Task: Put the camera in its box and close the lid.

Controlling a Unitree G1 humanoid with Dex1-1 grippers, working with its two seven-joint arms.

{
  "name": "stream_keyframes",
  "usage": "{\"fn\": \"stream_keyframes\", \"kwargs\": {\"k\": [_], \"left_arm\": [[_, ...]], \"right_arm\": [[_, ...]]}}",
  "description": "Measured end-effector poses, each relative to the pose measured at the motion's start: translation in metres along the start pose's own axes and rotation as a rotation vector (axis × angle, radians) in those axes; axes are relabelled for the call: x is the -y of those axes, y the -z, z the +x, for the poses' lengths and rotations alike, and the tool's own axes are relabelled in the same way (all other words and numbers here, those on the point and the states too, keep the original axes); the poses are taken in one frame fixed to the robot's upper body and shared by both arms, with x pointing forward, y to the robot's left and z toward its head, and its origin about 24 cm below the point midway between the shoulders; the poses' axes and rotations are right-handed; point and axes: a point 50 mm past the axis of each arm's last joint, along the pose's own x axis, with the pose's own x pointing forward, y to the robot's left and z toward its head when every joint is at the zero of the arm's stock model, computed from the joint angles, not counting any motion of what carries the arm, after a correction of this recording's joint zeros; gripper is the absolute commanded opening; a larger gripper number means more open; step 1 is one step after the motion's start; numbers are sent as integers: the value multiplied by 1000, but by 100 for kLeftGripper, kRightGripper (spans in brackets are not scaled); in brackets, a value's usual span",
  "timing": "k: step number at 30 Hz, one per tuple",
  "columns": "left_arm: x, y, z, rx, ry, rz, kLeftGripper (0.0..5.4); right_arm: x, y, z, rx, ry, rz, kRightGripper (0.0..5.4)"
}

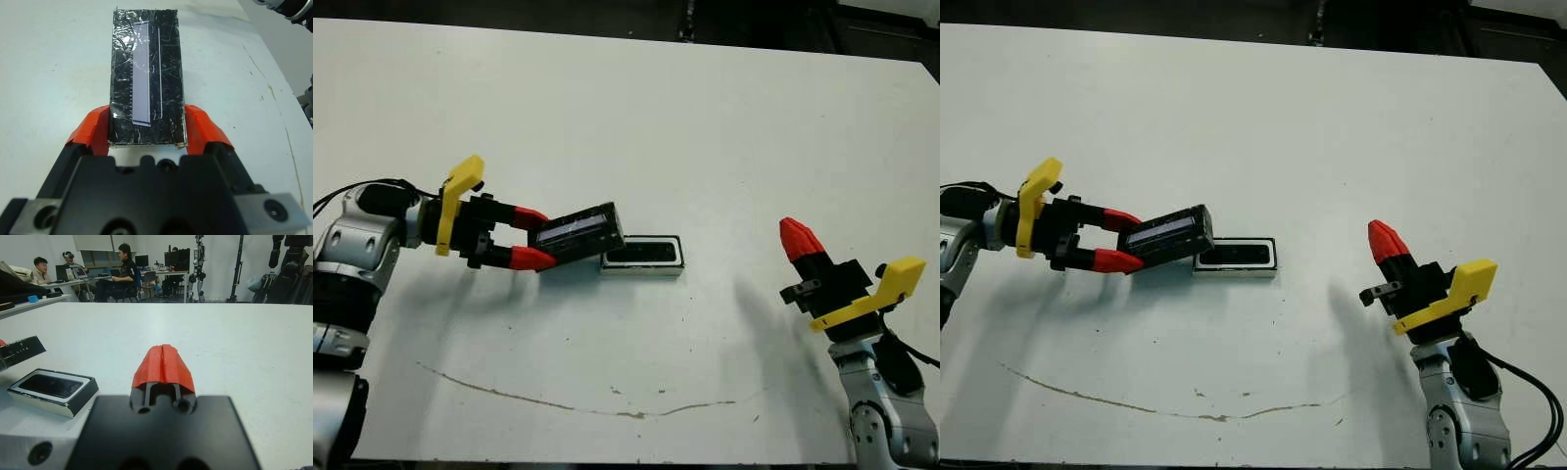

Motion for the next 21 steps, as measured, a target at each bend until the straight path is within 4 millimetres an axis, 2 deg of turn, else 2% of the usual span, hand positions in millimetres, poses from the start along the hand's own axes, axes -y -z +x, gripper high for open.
{"fn": "stream_keyframes", "kwargs": {"k": [5, 11, 21], "left_arm": [[-1, 0, 6, -15, 11, 28, 317], [-1, 5, 23, -13, 46, 13, 317], [-2, 0, 43, 24, 63, 28, 317]], "right_arm": [[0, 0, 0, -2, -2, -1, 0], [0, 0, 0, -2, -3, -1, 0], [0, -1, 0, -2, -2, 0, 0]]}}
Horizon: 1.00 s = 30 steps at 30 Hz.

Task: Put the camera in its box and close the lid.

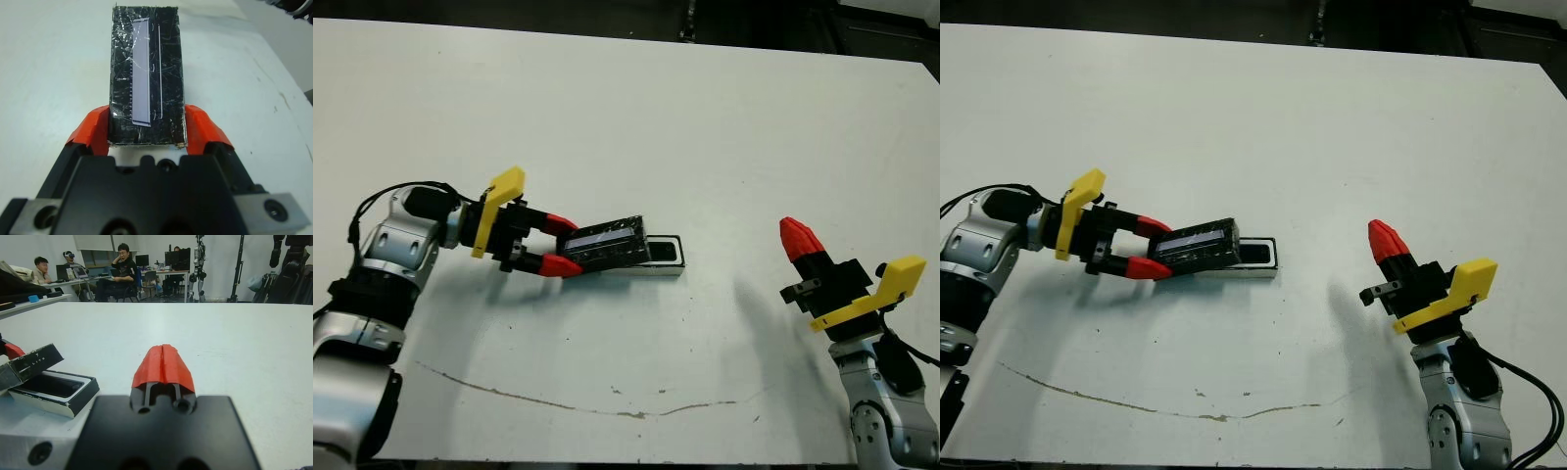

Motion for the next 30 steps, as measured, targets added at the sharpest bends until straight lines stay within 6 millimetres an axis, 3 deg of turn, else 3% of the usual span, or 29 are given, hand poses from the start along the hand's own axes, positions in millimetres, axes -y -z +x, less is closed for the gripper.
{"fn": "stream_keyframes", "kwargs": {"k": [13, 30], "left_arm": [[2, 4, 19, 5, -16, -23, 317], [4, 3, 27, -4, -46, 32, 317]], "right_arm": [[0, 1, 0, -1, -10, 3, 0], [0, 2, 0, -6, -11, 3, 0]]}}
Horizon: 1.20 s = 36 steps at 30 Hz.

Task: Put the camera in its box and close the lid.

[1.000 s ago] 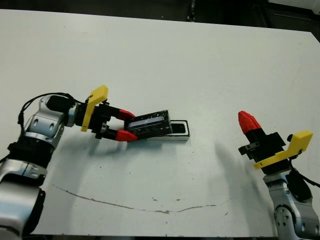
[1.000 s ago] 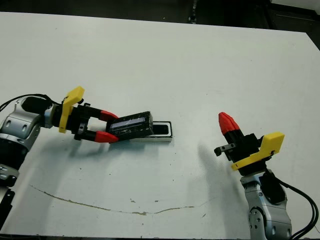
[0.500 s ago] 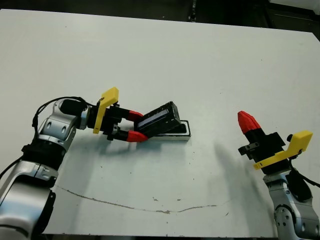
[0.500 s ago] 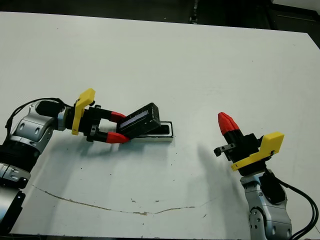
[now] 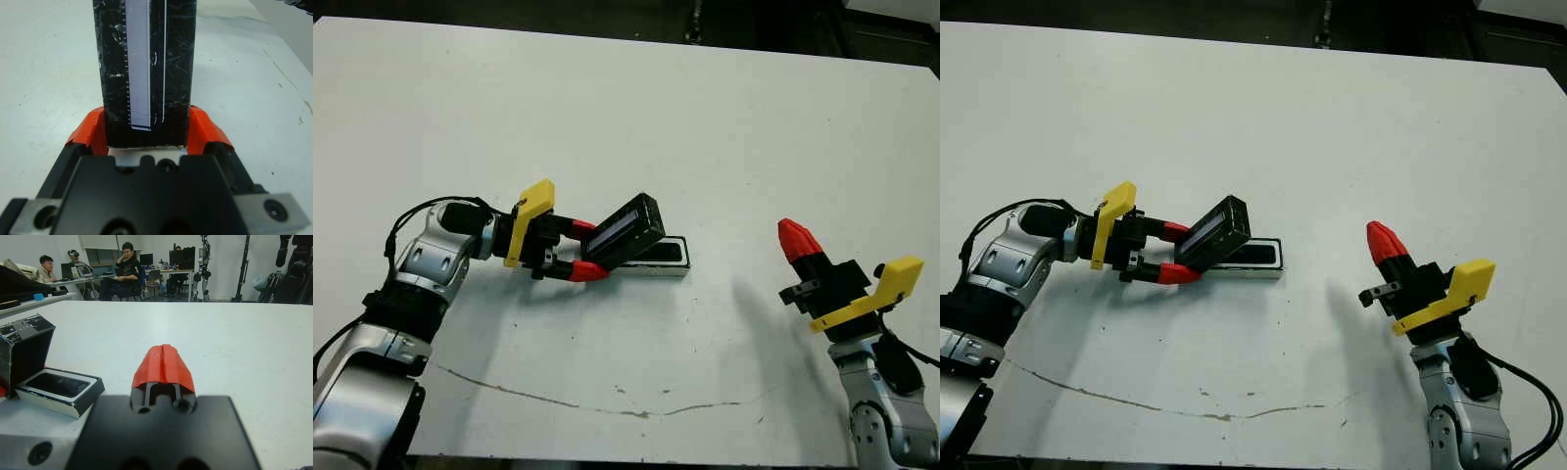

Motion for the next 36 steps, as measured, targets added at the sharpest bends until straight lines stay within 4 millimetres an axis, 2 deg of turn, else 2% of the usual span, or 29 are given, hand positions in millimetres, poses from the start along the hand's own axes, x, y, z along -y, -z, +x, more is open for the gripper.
{"fn": "stream_keyframes", "kwargs": {"k": [17, 22, 36], "left_arm": [[-7, -24, 2, -168, 71, -53, 317], [-7, -34, 6, -254, 76, -13, 317], [-9, -45, 13, -371, 77, 9, 317]], "right_arm": [[-2, 1, 1, -11, -5, -13, 0], [-3, 2, 1, -13, -7, -13, 0], [-4, 1, 0, -9, -2, -13, 0]]}}
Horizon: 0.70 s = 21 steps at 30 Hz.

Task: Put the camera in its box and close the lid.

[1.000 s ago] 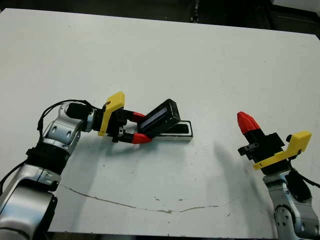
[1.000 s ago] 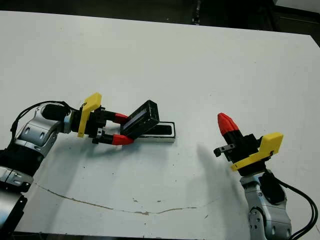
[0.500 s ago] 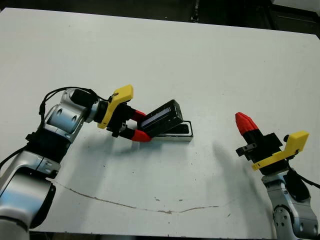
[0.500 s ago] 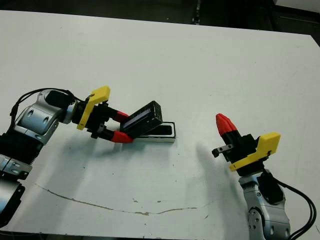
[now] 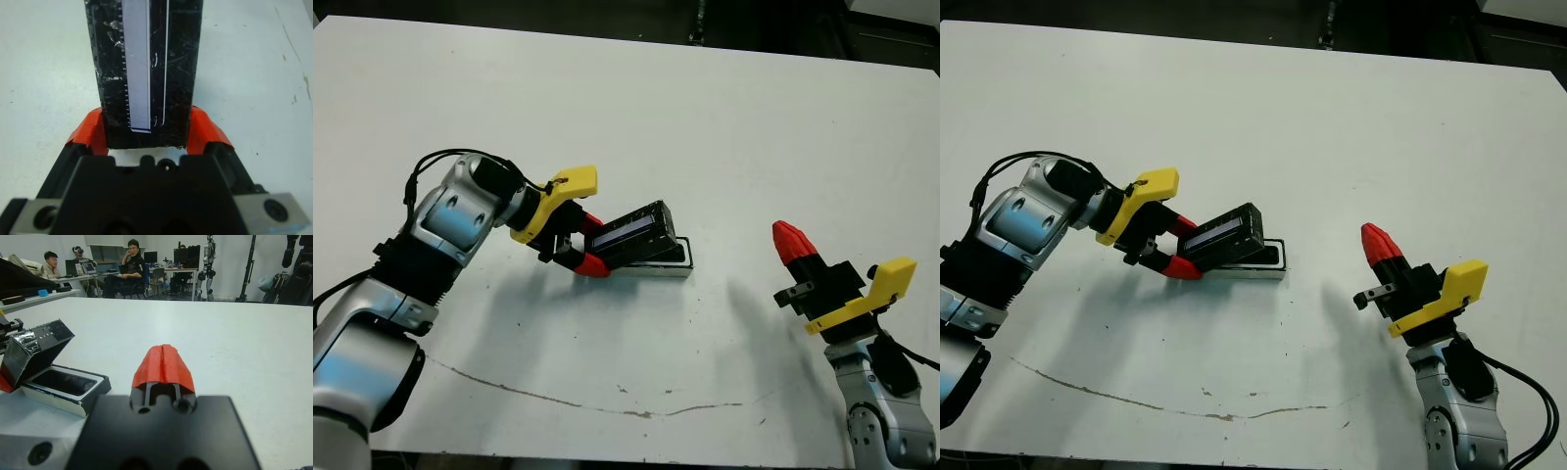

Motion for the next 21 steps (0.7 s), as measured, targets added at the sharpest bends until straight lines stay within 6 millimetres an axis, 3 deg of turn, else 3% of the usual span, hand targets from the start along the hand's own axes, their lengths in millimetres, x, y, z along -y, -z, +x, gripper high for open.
{"fn": "stream_keyframes", "kwargs": {"k": [13, 16, 21], "left_arm": [[0, -5, 8, -40, -24, -51, 317], [1, -9, 15, -60, -53, -116, 367], [9, -34, 40, -27, -54, -46, 435]], "right_arm": [[-1, 0, 0, 0, 3, -2, 0], [-1, 0, 0, -1, 2, -2, 0], [-2, 1, -1, -8, 10, -6, 0]]}}
